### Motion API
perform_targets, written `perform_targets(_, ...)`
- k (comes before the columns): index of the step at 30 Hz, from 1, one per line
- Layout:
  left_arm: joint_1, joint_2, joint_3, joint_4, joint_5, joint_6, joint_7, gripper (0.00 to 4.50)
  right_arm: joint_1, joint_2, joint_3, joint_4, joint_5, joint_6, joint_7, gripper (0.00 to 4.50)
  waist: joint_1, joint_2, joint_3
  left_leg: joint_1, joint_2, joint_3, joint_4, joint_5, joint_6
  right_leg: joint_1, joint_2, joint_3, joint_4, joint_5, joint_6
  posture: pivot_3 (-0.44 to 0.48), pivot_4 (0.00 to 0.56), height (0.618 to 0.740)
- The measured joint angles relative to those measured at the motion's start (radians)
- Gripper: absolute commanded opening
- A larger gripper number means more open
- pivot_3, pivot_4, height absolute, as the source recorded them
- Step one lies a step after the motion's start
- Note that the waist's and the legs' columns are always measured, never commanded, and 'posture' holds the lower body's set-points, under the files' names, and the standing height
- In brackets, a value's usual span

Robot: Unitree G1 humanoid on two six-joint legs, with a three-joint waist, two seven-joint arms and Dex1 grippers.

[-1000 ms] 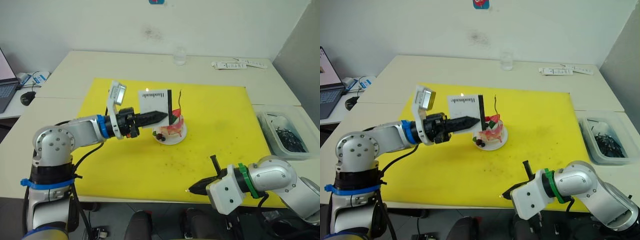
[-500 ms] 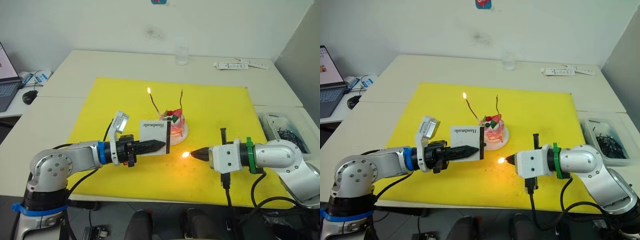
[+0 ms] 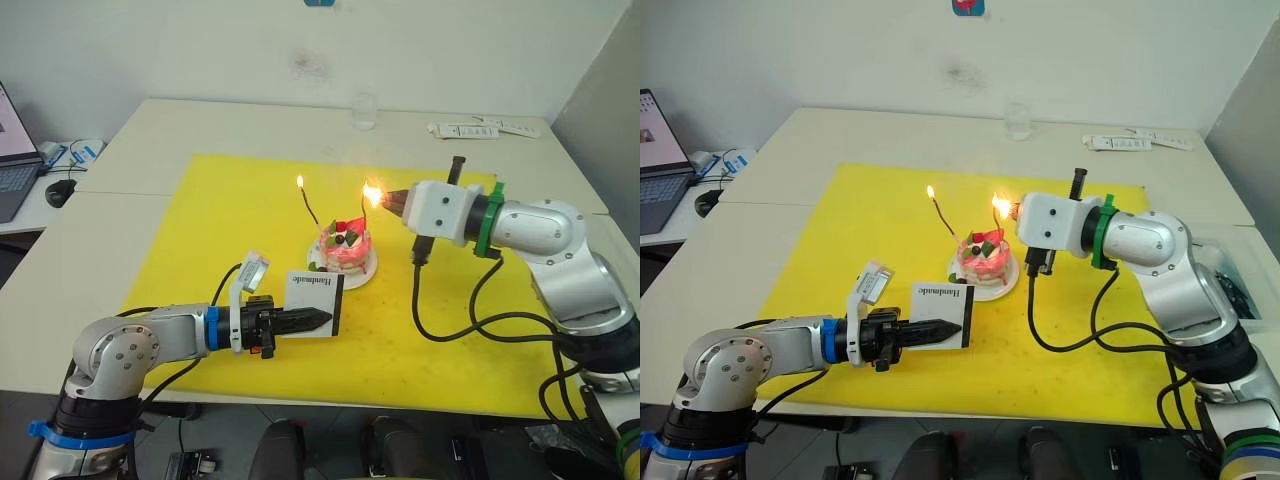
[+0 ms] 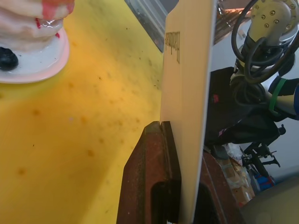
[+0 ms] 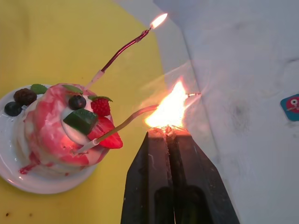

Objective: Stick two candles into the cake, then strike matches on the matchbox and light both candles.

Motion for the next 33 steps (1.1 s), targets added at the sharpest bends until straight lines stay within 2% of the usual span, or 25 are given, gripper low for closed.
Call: perform_targets(33, -0.036, -0.027, -0.009, -0.003, -0.002, 0.009, 0.023, 0.00, -0.025, 0.013, -0.001, 0.072, -0.070, -0.099, 0.000, 0.04, -0.001, 0.000, 0.000, 0.000, 0.000, 0.000, 0.000, 0.000, 0.000, 0.000, 0.000, 0.000, 0.001, 0.000, 0.000, 0.000, 0.150, 0.740)
